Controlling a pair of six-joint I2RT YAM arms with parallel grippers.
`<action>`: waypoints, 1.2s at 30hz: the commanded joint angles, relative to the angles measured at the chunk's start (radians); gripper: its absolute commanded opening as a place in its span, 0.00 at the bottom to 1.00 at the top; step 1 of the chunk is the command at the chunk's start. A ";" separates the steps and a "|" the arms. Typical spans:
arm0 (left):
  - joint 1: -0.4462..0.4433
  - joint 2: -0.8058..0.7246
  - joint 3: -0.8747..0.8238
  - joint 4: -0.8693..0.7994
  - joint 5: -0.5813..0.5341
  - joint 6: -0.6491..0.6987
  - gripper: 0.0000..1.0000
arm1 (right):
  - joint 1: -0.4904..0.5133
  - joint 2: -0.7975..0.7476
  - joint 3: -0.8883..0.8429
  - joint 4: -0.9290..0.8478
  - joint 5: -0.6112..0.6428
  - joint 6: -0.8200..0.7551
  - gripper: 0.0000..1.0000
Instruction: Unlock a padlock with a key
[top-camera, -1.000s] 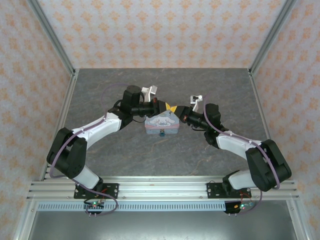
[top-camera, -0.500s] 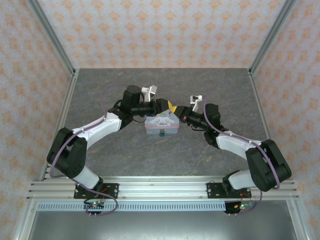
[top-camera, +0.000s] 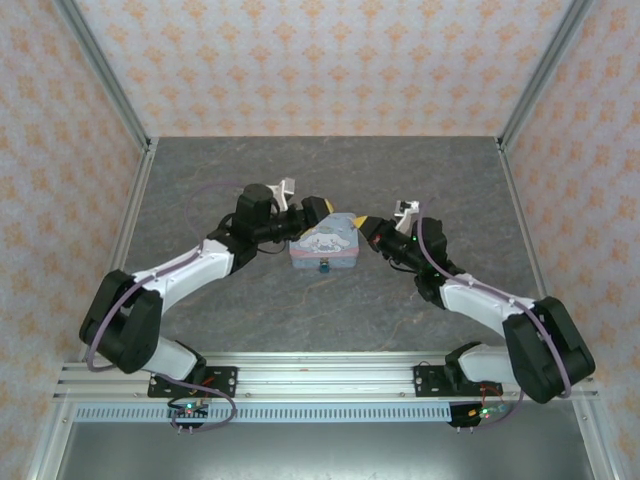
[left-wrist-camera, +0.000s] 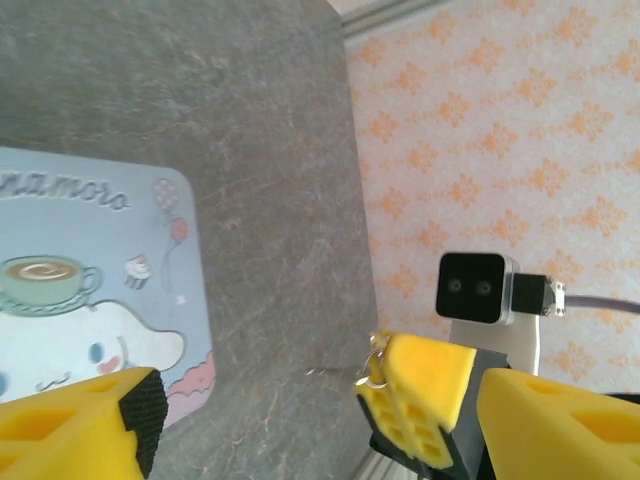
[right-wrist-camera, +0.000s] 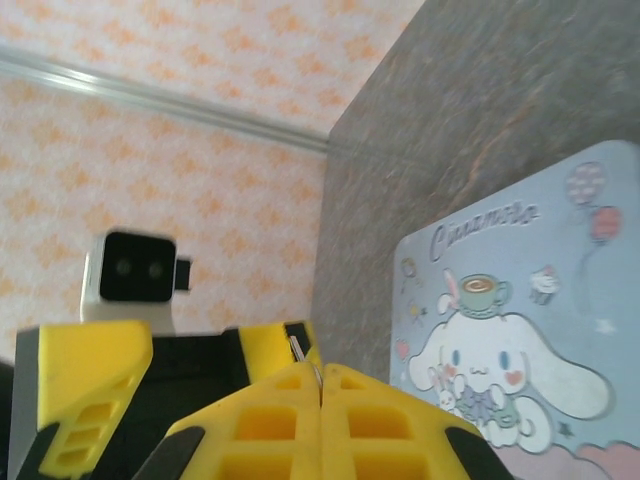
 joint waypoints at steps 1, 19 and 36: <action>-0.017 -0.091 -0.061 -0.090 -0.093 0.057 0.84 | 0.015 -0.055 -0.030 -0.054 0.135 0.048 0.00; -0.240 -0.081 -0.350 -0.073 -0.402 0.251 0.71 | 0.049 0.147 0.082 -0.024 0.198 0.077 0.00; -0.255 0.160 -0.256 0.117 -0.468 0.357 0.60 | 0.049 0.363 0.179 0.132 0.128 0.103 0.00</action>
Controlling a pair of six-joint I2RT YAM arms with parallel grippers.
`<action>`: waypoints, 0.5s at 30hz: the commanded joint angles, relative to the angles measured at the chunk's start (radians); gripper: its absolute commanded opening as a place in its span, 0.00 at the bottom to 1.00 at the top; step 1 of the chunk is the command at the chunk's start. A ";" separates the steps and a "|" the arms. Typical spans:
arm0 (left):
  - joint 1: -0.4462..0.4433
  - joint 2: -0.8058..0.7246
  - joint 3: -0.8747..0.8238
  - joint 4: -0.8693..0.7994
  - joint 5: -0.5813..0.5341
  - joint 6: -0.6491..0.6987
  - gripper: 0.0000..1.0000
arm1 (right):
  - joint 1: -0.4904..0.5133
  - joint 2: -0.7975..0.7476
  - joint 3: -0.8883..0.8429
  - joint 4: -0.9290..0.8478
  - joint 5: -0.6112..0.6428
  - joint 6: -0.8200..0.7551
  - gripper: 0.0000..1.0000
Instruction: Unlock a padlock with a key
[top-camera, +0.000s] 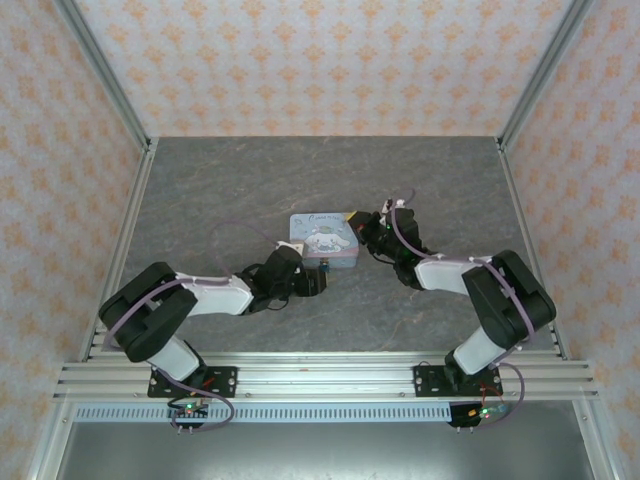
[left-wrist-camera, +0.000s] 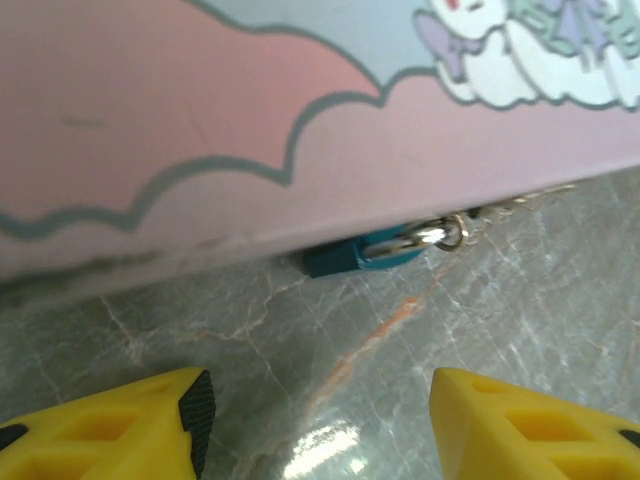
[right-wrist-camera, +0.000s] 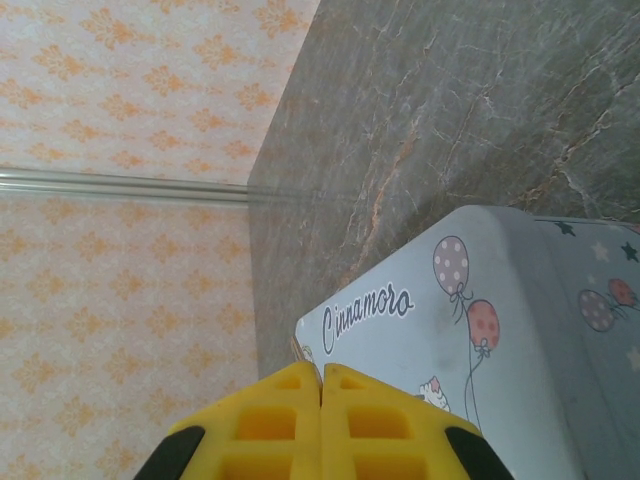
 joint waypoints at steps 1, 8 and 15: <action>-0.007 0.030 0.043 0.058 -0.063 0.051 0.60 | 0.005 0.020 0.027 0.067 -0.016 0.008 0.00; -0.007 0.090 0.084 0.073 -0.095 0.098 0.59 | 0.005 0.063 0.043 0.081 -0.024 0.005 0.00; -0.006 0.150 0.108 0.089 -0.147 0.139 0.58 | 0.005 0.118 0.055 0.125 -0.042 0.033 0.00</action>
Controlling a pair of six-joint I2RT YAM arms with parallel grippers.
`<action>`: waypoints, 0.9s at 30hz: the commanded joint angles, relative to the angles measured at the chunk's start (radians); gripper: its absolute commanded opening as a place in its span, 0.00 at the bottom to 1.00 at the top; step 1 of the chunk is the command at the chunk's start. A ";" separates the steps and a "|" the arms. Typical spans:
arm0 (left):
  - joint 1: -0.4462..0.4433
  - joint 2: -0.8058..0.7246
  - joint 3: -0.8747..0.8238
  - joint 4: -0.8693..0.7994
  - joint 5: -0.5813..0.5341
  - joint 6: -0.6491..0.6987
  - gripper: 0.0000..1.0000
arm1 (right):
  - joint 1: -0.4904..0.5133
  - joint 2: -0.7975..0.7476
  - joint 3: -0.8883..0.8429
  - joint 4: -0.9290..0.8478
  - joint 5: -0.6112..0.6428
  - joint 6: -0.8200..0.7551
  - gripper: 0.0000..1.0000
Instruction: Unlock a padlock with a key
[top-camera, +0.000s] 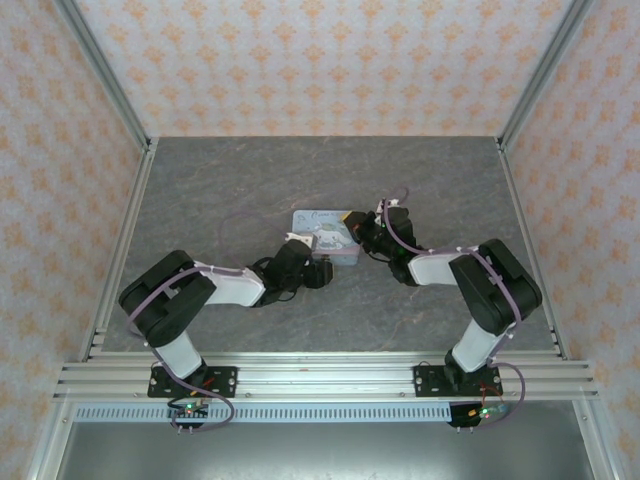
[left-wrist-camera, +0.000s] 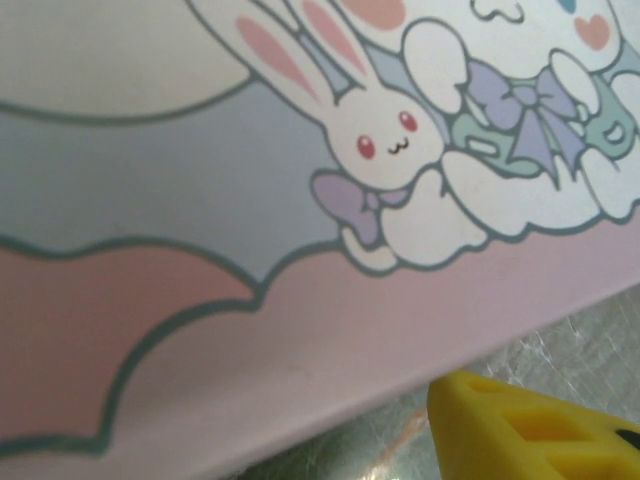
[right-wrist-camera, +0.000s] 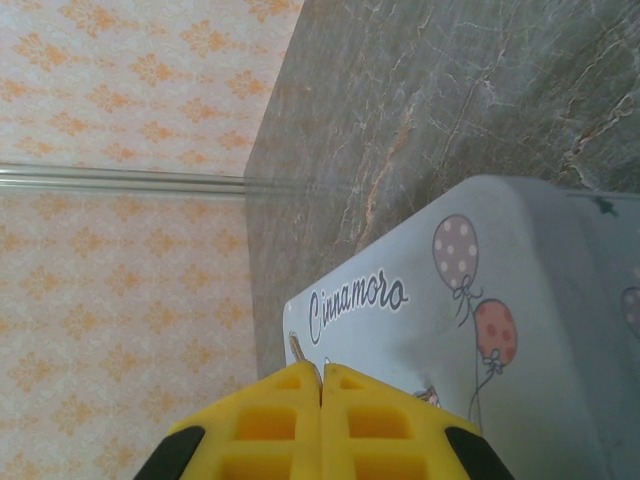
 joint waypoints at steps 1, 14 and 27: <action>-0.007 0.038 0.016 0.038 -0.081 0.061 0.58 | 0.005 0.023 0.022 0.062 -0.014 0.016 0.00; -0.030 0.121 0.071 0.045 -0.138 0.095 0.56 | 0.005 0.067 0.025 0.084 -0.026 0.038 0.00; -0.035 0.176 0.155 0.025 -0.065 0.090 0.57 | 0.005 0.078 0.023 0.081 -0.023 0.044 0.00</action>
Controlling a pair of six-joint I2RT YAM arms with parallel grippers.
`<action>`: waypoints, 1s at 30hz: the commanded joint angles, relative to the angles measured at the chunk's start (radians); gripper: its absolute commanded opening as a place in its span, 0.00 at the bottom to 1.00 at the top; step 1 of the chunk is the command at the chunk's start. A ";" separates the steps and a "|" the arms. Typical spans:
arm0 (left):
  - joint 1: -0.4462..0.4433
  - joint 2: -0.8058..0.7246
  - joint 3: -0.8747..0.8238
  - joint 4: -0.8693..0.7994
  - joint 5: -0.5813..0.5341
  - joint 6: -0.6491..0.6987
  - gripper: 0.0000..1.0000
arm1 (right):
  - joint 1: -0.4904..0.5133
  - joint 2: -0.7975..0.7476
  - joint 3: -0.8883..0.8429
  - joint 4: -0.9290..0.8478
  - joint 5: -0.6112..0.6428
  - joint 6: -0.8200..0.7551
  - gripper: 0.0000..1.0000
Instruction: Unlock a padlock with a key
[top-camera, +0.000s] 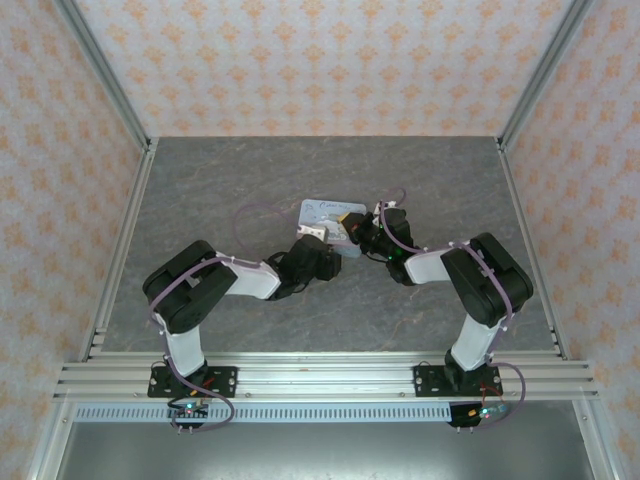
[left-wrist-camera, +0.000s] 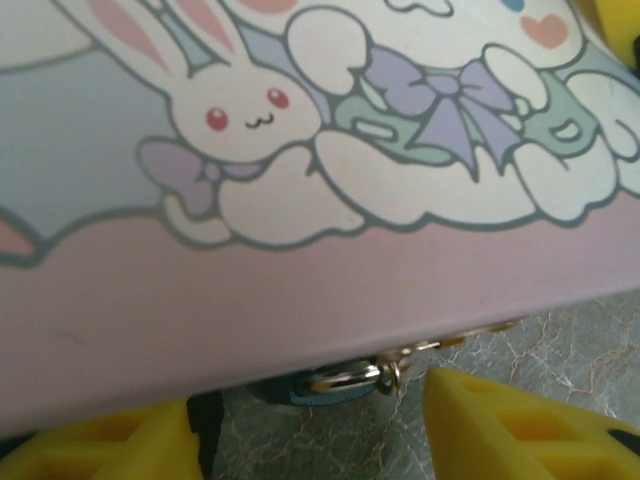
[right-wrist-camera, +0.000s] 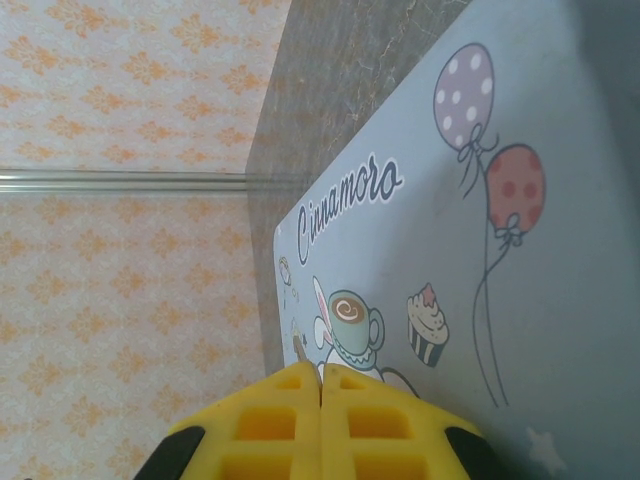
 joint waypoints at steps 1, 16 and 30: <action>-0.009 0.043 0.036 -0.024 0.048 0.014 0.57 | 0.004 0.015 0.015 0.023 -0.005 0.003 0.00; -0.016 0.117 0.091 -0.015 0.125 -0.013 0.57 | 0.005 0.023 0.005 0.025 0.005 0.003 0.00; 0.013 0.095 0.021 0.250 0.229 -0.272 0.57 | 0.005 0.045 0.006 0.035 0.006 0.008 0.00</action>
